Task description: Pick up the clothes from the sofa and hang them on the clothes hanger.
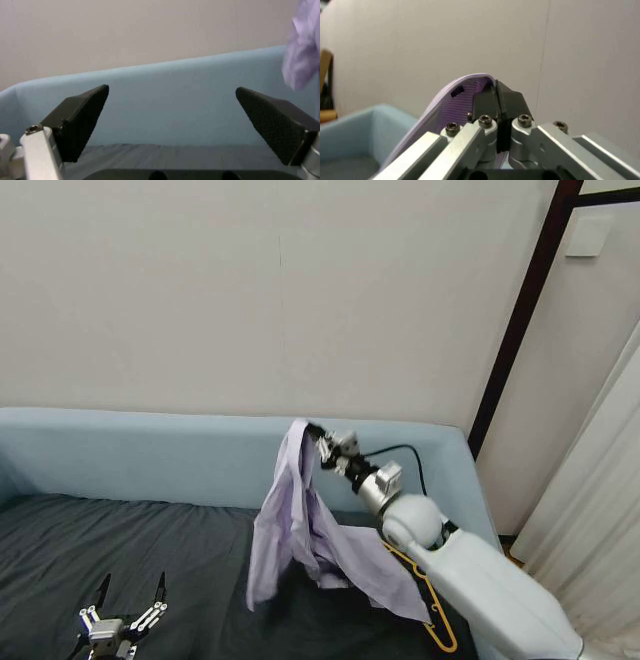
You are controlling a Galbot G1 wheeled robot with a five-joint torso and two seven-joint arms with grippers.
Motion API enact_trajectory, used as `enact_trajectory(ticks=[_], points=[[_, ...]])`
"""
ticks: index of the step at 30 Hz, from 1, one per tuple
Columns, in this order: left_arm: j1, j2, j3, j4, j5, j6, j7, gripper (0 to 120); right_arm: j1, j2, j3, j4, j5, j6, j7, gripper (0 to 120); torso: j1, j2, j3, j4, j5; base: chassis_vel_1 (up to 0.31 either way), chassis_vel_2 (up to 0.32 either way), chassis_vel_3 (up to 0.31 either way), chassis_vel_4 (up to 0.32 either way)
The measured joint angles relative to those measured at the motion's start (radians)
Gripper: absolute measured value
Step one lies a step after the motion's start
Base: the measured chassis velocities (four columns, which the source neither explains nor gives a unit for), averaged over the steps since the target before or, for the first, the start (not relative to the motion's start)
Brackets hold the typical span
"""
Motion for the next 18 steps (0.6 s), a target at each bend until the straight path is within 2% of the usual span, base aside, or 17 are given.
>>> enact_trajectory(ticks=[3,10,14,18], points=[[-0.003,0.0,0.004,0.003,-0.001,-0.002,0.0,100,0.067,0.001,0.032,0.006,0.086,-0.003,0.009,0,0.0,0.0,0.0,0.0001,0.0,0.0,0.0,0.0,0.0],[-0.019,0.007,0.011,0.003,-0.006,0.0,-0.001,100,0.174,-0.022,0.065,0.059,0.158,-0.032,0.033,0,0.0,0.0,0.0,0.0001,0.0,0.0,0.0,0.0,0.0],[-0.029,0.011,0.016,0.003,-0.012,0.002,-0.001,100,0.252,-0.069,0.071,0.106,0.185,-0.101,0.121,0,0.0,0.0,0.0,0.0,0.0001,0.0,0.0,0.0,0.0],[-0.04,0.012,0.025,0.002,-0.016,0.002,-0.001,100,0.354,-0.148,0.063,0.169,0.237,-0.226,0.306,0,0.0,0.0,0.0,-0.0001,-0.0001,0.0,0.0,0.0,0.0]])
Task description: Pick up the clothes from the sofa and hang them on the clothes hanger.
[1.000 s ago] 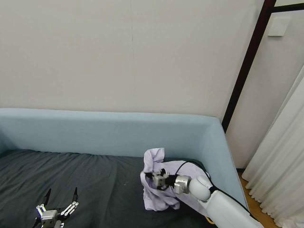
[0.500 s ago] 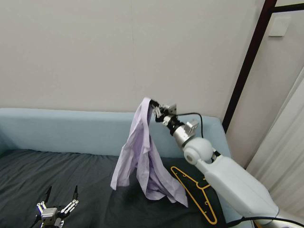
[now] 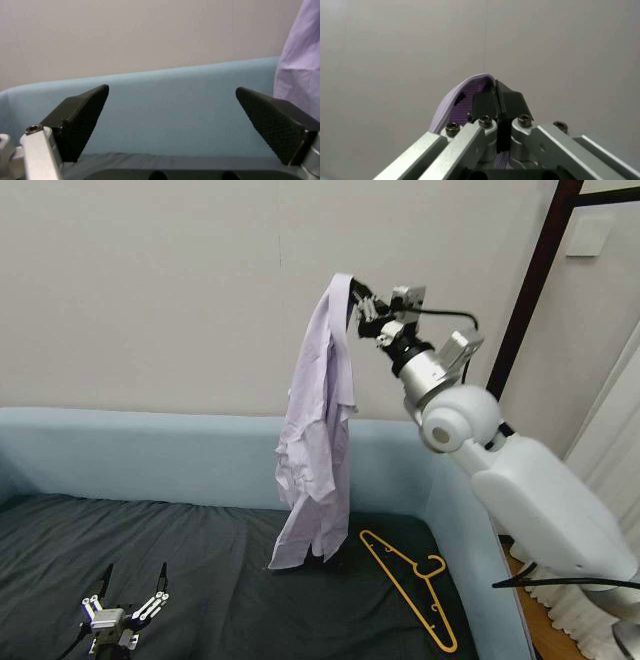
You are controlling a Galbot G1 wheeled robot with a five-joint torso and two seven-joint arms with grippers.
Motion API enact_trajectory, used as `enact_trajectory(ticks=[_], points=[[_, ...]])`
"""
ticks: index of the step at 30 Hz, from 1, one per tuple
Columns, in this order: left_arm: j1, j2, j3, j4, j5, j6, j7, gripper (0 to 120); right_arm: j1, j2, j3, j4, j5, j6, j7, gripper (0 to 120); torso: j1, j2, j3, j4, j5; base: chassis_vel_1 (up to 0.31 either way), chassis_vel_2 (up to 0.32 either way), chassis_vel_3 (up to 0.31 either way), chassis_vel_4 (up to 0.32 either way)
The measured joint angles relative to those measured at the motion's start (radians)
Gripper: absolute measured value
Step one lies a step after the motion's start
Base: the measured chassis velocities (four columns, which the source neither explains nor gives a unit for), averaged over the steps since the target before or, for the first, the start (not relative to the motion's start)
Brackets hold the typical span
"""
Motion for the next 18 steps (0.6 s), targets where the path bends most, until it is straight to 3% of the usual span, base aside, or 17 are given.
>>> enact_trajectory(ticks=[11,14,18], points=[[-0.026,-0.005,0.03,-0.005,0.009,0.004,-0.022,100,0.093,-0.19,0.029,0.189,0.162,-0.128,0.06,0,0.0,0.0,0.0,-0.0001,0.0002,0.0,0.0,0.0,0.0],[-0.029,-0.004,0.033,-0.005,0.01,0.006,-0.025,100,0.092,-0.216,0.035,0.224,0.159,-0.193,0.085,0,0.0,0.0,0.0,0.0,0.0001,0.0,0.0,0.0,0.0],[-0.032,-0.003,0.036,-0.006,0.015,0.008,-0.034,100,0.005,-0.23,0.01,0.227,0.07,-0.353,0.131,0,0.0,0.0,0.0,0.0001,0.0,0.0,0.0,0.0,0.0]])
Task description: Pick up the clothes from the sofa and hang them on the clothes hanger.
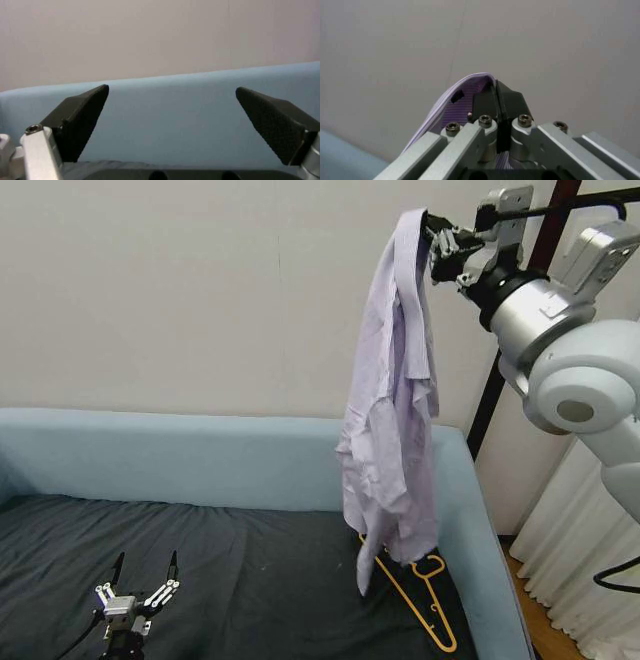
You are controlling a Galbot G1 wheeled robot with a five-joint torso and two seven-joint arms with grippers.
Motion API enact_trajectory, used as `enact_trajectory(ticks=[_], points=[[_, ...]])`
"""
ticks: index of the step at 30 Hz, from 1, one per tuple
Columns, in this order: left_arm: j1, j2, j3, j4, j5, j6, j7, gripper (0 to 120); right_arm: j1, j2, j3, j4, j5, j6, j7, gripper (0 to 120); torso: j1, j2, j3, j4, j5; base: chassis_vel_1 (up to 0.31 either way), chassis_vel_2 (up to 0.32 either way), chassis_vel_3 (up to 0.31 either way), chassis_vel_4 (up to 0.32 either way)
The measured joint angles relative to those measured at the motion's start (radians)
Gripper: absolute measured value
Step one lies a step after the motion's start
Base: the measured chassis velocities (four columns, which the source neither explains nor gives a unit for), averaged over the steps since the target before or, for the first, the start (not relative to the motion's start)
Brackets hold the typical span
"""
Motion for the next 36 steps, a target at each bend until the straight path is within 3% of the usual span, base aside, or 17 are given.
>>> enact_trajectory(ticks=[3,7,10,11,13,16,17,22,29,32,36], points=[[-0.001,0.0,0.0,-0.001,0.004,0.004,-0.007,100,-0.084,0.018,-0.033,-0.033,-0.064,-0.03,0.002,0,0.0,0.0,0.0,-0.0002,0.0002,0.0,0.0,0.0,0.0],[-0.001,0.002,-0.002,0.006,0.013,0.01,-0.014,100,-0.236,0.107,-0.107,-0.128,-0.206,-0.042,-0.01,0,0.0,0.0,0.0,0.0,-0.0001,0.0,0.0,0.0,0.0],[-0.002,0.002,-0.007,0.022,0.022,0.013,-0.021,100,-0.371,0.232,-0.189,-0.274,-0.338,-0.042,-0.037,0,0.0,0.0,0.0,0.0005,0.0002,0.0,0.0,0.0,0.0],[-0.002,0.002,-0.007,0.022,0.022,0.013,-0.021,100,-0.371,0.232,-0.189,-0.274,-0.338,-0.042,-0.037,0,0.0,0.0,0.0,0.0005,0.0002,0.0,0.0,0.0,0.0],[-0.001,-0.001,-0.012,0.036,0.03,0.015,-0.025,100,-0.457,0.328,-0.251,-0.415,-0.449,-0.037,-0.079,0,0.0,0.0,0.0,0.0003,-0.0003,0.0,0.0,0.0,0.0],[0.005,-0.004,-0.02,0.047,0.033,0.015,-0.027,100,-0.522,0.436,-0.317,-0.608,-0.579,0.013,-0.143,0,0.0,0.0,0.0,0.0,-0.0001,0.0,0.0,0.0,0.0],[0.005,-0.004,-0.02,0.047,0.033,0.015,-0.027,100,-0.522,0.436,-0.317,-0.608,-0.579,0.013,-0.143,0,0.0,0.0,0.0,0.0,-0.0001,0.0,0.0,0.0,0.0],[0.017,-0.003,-0.04,0.065,0.033,0.009,-0.03,100,-0.55,0.605,-0.331,-0.859,-0.76,0.146,-0.218,0,0.0,0.0,0.0,0.0001,-0.0004,0.0,0.0,0.0,0.0],[0.027,-0.008,-0.05,0.085,0.033,-0.01,-0.03,100,-0.525,0.689,-0.323,-0.957,-0.744,0.269,-0.205,2,0.0,0.0,0.0,0.0,-0.0003,0.0,0.0,0.0,0.0],[0.027,-0.013,-0.047,0.089,0.04,-0.012,-0.03,100,-0.517,0.705,-0.318,-0.986,-0.693,0.424,-0.224,15,0.0,0.0,0.0,0.0002,-0.0001,0.0,0.0,0.0,0.0],[0.026,-0.018,-0.042,0.088,0.046,-0.014,-0.03,100,-0.524,0.678,-0.322,-0.965,-0.674,0.46,-0.23,29,0.0,0.0,0.0,0.0001,0.0002,0.0,0.0,0.0,0.0]])
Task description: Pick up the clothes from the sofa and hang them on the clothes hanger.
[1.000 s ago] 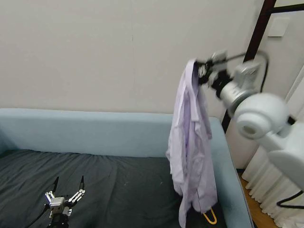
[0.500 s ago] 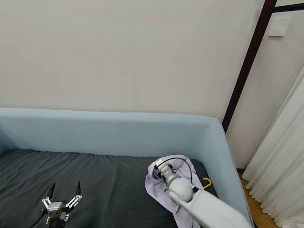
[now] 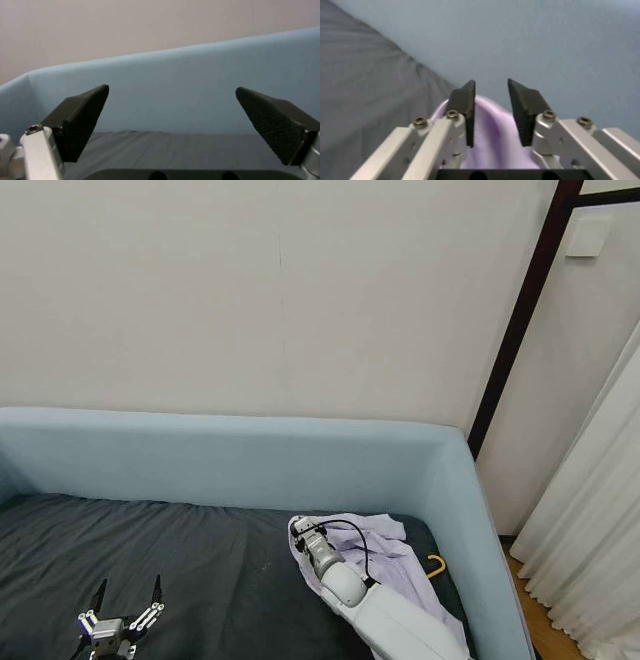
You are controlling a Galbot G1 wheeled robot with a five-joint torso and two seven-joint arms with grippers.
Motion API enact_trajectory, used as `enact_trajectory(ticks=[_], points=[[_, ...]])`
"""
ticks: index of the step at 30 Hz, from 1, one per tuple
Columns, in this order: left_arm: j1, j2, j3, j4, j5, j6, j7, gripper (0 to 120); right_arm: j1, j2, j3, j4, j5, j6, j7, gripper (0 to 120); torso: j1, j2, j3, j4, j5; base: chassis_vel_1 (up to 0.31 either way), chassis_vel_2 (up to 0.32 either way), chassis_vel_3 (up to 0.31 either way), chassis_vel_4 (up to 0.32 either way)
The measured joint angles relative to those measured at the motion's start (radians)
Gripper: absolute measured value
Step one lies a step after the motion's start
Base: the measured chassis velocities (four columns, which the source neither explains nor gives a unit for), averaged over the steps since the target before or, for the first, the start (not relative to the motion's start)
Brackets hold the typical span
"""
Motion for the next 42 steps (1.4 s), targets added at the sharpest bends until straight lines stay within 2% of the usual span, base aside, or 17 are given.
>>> enact_trajectory(ticks=[2,3,6,7,10,12,16,17,19,22,23,27,29,31,32,37,42], points=[[0.0,-0.002,0.004,-0.005,0.003,0.0,0.0,100,-0.018,-0.041,-0.011,0.047,-0.014,-0.1,0.058,39,0.0,0.0,0.0,-0.0003,0.0,0.0,0.0,0.0,0.0],[0.0,-0.002,0.004,-0.005,0.003,0.0,0.0,100,-0.018,-0.041,-0.011,0.047,-0.014,-0.1,0.058,39,0.0,0.0,0.0,-0.0003,0.0,0.0,0.0,0.0,0.0],[0.002,-0.002,0.008,-0.008,0.004,0.0,0.0,100,-0.056,-0.096,-0.005,0.125,-0.005,-0.22,0.13,52,0.0,0.0,0.0,-0.0005,0.0002,0.0,0.0,0.0,0.0],[0.002,-0.002,0.008,-0.008,0.004,0.0,0.0,100,-0.056,-0.096,-0.005,0.125,-0.005,-0.22,0.13,52,0.0,0.0,0.0,-0.0005,0.0002,0.0,0.0,0.0,0.0],[0.001,0.004,0.019,0.0,0.002,0.0,0.0,100,-0.083,-0.14,0.014,0.193,-0.001,-0.229,0.146,67,0.0,0.0,0.0,0.0,0.0002,0.0,0.0,0.0,0.0],[-0.001,0.006,0.028,0.004,-0.007,0.002,0.001,100,-0.09,-0.152,0.022,0.214,-0.001,-0.216,0.146,70,0.0,0.0,0.0,0.0001,0.0001,0.0,0.0,0.0,0.0],[-0.013,0.033,0.089,0.029,-0.101,0.025,0.054,100,-0.108,-0.186,0.089,0.256,-0.049,-0.083,0.097,89,0.0,0.0,0.0,-0.0001,0.0,0.0,0.0,0.0,0.0],[-0.013,0.033,0.089,0.029,-0.101,0.025,0.054,100,-0.108,-0.186,0.089,0.256,-0.049,-0.083,0.097,89,0.0,0.0,0.0,-0.0001,0.0,0.0,0.0,0.0,0.0],[-0.03,0.069,0.135,0.046,-0.208,0.043,0.147,100,-0.112,-0.199,0.136,0.264,-0.06,-0.006,0.048,97,0.0,0.0,0.0,0.0001,0.0004,0.0,0.0,0.0,0.0],[-0.093,0.141,0.221,0.099,-0.392,0.074,0.384,100,-0.117,-0.217,0.203,0.286,-0.051,0.061,0.003,100,0.0,0.0,0.0,-0.0003,0.0,0.0,0.0,0.0,0.0],[-0.093,0.141,0.221,0.099,-0.392,0.074,0.384,100,-0.117,-0.217,0.203,0.286,-0.051,0.061,0.003,100,0.0,0.0,0.0,-0.0003,0.0,0.0,0.0,0.0,0.0],[-0.224,0.221,0.328,0.239,-0.508,0.167,0.666,100,-0.107,-0.241,0.268,0.311,0.013,0.116,-0.009,100,0.0,0.0,0.0,-0.0003,0.0006,0.0,0.0,0.0,0.0],[-0.248,0.225,0.355,0.267,-0.525,0.189,0.686,100,-0.1,-0.251,0.275,0.313,0.024,0.126,-0.011,100,0.0,0.0,0.0,0.0001,0.0008,0.0,0.0,0.0,0.0],[-0.304,0.214,0.412,0.328,-0.579,0.235,0.689,100,-0.085,-0.279,0.278,0.315,0.047,0.134,-0.012,100,0.0,0.0,0.0,0.0,-0.0005,0.0,0.0,0.0,0.0],[-0.333,0.197,0.439,0.361,-0.612,0.261,0.668,100,-0.08,-0.296,0.28,0.315,0.053,0.135,-0.017,100,0.0,0.0,0.0,-0.0002,0.0002,0.0,0.0,0.0,0.0],[-0.381,0.145,0.485,0.413,-0.666,0.312,0.588,100,-0.081,-0.315,0.296,0.315,0.055,0.135,-0.028,100,0.0,0.0,0.0,-0.0004,-0.0006,0.0,0.0,0.0,0.0],[-0.424,0.074,0.54,0.42,-0.74,0.405,0.366,100,-0.088,-0.314,0.304,0.312,0.056,0.13,-0.035,100,0.0,0.0,0.0,0.0,0.0004,0.0,0.0,0.0,0.0]])
